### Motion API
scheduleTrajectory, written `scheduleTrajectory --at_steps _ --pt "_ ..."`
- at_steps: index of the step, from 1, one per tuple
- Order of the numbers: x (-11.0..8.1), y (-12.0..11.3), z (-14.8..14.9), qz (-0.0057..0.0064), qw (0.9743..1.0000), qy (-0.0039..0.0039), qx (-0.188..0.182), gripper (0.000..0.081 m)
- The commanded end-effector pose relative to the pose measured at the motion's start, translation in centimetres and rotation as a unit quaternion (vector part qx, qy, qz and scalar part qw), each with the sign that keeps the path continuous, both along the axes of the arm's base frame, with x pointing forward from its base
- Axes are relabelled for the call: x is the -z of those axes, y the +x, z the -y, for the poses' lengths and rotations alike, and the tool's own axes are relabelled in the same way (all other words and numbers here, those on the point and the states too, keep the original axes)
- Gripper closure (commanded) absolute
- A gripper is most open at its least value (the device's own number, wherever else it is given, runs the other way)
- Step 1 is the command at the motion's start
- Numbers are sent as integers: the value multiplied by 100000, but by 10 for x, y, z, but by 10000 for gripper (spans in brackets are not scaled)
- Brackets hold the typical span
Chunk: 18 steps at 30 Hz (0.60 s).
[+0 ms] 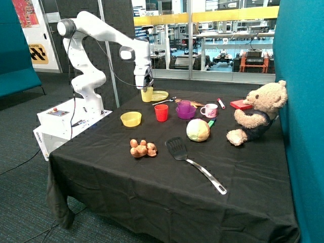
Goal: Match the cups with the appropriate bowls
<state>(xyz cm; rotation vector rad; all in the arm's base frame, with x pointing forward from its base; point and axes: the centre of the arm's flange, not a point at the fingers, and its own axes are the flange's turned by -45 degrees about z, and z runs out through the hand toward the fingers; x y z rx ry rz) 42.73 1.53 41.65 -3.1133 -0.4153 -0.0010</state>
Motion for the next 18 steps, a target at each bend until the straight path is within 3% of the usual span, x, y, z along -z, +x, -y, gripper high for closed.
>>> scheduleTrajectory --at_steps 1,12,18 --pt "-9 -4 35 -29 99939 -39 3504 808" --pt "-9 -4 84 -30 99761 -38 6907 808" --pt "-4 -10 109 -32 99487 -37 10119 808"
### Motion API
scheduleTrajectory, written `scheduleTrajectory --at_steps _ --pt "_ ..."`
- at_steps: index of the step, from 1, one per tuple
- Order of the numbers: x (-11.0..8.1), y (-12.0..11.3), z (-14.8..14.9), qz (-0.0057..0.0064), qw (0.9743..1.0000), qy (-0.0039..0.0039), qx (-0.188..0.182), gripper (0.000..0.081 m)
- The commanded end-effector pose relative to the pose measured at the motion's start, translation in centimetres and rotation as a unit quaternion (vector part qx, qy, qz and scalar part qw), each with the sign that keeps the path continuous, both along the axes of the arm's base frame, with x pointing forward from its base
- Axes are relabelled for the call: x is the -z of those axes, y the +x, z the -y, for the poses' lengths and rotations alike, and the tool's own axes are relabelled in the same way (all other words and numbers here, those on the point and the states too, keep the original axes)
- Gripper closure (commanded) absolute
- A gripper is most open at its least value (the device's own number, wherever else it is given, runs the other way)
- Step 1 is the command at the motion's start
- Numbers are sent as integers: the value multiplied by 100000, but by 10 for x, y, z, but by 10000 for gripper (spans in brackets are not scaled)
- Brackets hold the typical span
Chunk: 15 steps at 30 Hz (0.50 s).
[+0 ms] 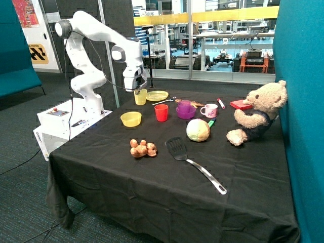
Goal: Match the cups with the appropriate bowls
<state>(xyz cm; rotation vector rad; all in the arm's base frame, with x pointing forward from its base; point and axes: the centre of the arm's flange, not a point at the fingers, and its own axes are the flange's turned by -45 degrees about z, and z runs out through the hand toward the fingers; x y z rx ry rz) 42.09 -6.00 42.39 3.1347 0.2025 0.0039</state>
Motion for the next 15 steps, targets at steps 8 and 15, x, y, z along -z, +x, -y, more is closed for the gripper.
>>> scheduleTrajectory --at_steps 8,15 --pt "10 -10 45 -126 99926 17 3836 808" --pt "19 -10 56 -126 99886 18 4762 808"
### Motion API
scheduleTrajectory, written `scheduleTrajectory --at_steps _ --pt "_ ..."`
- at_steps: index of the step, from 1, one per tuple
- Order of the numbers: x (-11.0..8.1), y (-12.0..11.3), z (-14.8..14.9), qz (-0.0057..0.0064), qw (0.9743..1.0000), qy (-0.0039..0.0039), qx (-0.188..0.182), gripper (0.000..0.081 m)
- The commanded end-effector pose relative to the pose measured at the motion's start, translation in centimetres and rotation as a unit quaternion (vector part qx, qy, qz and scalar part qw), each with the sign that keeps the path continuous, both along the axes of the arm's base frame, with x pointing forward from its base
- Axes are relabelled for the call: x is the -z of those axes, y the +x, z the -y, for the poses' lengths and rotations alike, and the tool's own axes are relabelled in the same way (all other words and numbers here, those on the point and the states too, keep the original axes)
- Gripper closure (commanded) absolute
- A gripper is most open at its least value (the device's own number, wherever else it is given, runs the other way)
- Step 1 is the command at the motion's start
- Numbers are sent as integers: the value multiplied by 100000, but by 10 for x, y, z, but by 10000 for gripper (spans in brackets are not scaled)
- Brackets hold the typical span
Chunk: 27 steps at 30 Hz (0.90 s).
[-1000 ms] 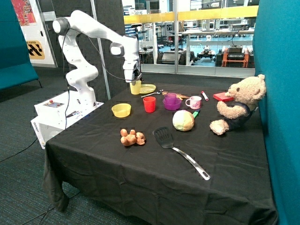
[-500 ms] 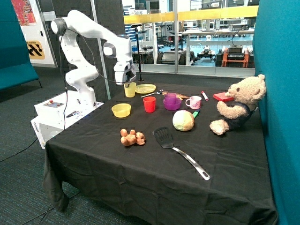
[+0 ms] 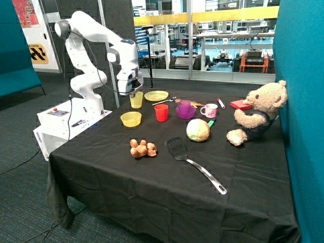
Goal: Match the cups with the appropriate bowls
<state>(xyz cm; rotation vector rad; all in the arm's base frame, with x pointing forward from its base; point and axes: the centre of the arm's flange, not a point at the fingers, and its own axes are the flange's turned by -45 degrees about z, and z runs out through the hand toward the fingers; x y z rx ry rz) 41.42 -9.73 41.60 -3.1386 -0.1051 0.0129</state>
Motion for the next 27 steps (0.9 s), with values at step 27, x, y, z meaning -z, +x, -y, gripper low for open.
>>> scheduleTrajectory --at_steps 27 --pt "47 5 40 412 99989 -52 1435 808"
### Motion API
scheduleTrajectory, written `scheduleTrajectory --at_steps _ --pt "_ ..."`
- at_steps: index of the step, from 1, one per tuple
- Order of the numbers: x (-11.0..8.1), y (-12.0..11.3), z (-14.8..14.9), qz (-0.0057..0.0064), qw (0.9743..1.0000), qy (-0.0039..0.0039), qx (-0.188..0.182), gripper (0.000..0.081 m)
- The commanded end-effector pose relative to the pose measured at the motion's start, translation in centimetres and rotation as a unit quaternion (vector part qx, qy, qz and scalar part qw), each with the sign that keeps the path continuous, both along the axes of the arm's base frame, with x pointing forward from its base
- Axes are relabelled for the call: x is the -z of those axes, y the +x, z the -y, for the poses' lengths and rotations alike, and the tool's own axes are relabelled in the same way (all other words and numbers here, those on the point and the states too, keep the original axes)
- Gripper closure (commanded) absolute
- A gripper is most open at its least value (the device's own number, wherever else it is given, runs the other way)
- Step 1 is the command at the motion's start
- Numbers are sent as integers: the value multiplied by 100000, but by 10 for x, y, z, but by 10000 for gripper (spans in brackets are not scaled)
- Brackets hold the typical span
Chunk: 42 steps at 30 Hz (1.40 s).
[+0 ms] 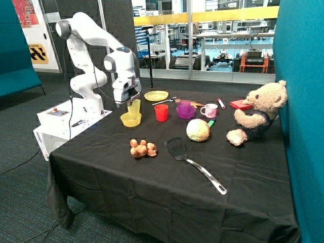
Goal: Match the cups with the appropriate bowls
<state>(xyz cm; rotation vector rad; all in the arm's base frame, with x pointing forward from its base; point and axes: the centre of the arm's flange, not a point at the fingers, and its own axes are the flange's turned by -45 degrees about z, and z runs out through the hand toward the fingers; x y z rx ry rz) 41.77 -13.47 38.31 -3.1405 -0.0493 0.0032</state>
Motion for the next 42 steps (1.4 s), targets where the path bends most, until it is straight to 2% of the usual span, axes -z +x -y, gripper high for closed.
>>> scheduleTrajectory --at_steps 1,20,21,22,24,37,40,42 --pt "15 1 3 101 99999 -32 -314 808" --pt "34 -5 5 101 100000 -32 -163 808" --pt "35 -4 5 101 100000 -33 115 778" --pt "35 -4 4 101 100000 -32 -171 694" --pt "36 -4 4 101 100000 -32 -271 606" --pt "37 0 1 102 99992 -31 -1263 223" --pt "38 0 1 102 99992 -31 -1296 141" --pt "38 0 1 102 99990 -31 -1440 114"
